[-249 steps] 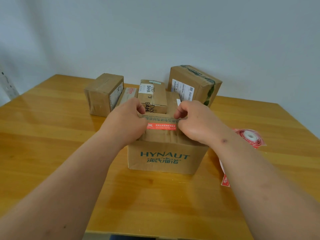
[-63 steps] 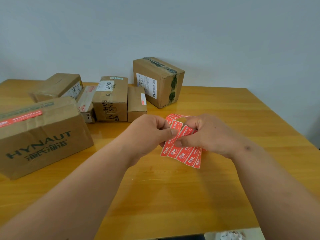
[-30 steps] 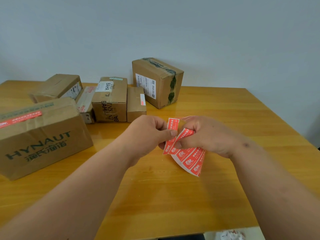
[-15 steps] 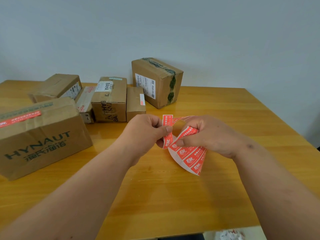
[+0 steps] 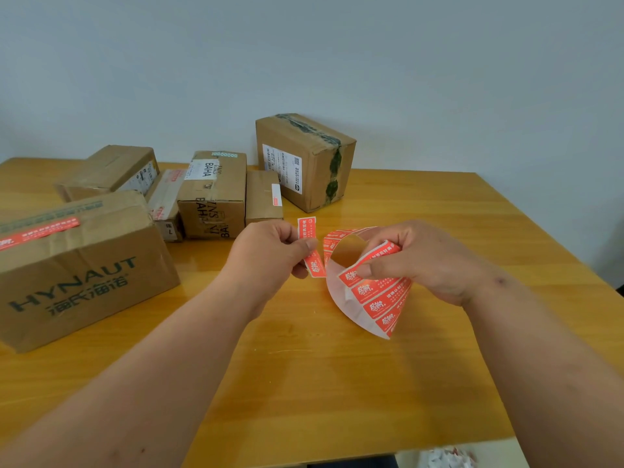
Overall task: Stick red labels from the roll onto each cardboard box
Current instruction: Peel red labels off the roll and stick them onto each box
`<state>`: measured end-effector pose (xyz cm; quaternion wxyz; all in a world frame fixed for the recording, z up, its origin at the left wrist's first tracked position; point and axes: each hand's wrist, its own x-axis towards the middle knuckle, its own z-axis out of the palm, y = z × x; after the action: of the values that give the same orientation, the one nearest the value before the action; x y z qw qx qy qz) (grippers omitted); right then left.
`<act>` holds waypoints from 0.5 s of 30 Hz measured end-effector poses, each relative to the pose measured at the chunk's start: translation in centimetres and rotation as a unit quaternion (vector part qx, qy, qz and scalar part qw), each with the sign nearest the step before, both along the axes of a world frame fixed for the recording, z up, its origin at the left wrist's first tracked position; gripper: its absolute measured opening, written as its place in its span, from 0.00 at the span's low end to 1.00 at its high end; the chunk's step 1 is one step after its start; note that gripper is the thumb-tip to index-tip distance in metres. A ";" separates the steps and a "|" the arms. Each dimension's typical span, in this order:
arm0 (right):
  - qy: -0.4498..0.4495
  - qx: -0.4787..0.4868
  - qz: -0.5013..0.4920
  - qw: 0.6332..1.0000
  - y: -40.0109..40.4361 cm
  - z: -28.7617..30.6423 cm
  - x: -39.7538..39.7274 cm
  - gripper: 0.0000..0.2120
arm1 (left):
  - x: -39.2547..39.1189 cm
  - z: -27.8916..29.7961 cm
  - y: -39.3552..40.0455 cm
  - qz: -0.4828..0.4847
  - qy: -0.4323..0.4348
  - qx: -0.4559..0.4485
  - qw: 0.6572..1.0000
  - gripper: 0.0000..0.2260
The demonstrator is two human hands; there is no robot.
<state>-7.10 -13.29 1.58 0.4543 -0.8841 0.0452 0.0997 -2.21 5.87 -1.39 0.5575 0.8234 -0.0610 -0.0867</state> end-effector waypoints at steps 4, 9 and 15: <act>-0.005 -0.035 -0.056 0.998 -0.4 -0.1 0.4 0.10 | 0.2 0.0 0.4 0.006 -0.005 -0.002 1.000 0.09; -0.182 -0.331 -0.108 0.920 0.8 -0.4 1.3 0.28 | 0.1 0.2 0.3 -0.016 -0.003 -0.006 1.000 0.09; -0.206 -0.216 -0.098 0.949 2.7 -0.1 1.4 0.08 | 0.0 0.5 0.5 -0.031 -0.005 -0.013 0.999 0.04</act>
<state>-5.70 -10.58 1.50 0.2592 -0.9535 0.0575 -0.1423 -2.17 6.39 -0.92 0.5651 0.8140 -0.0909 -0.0990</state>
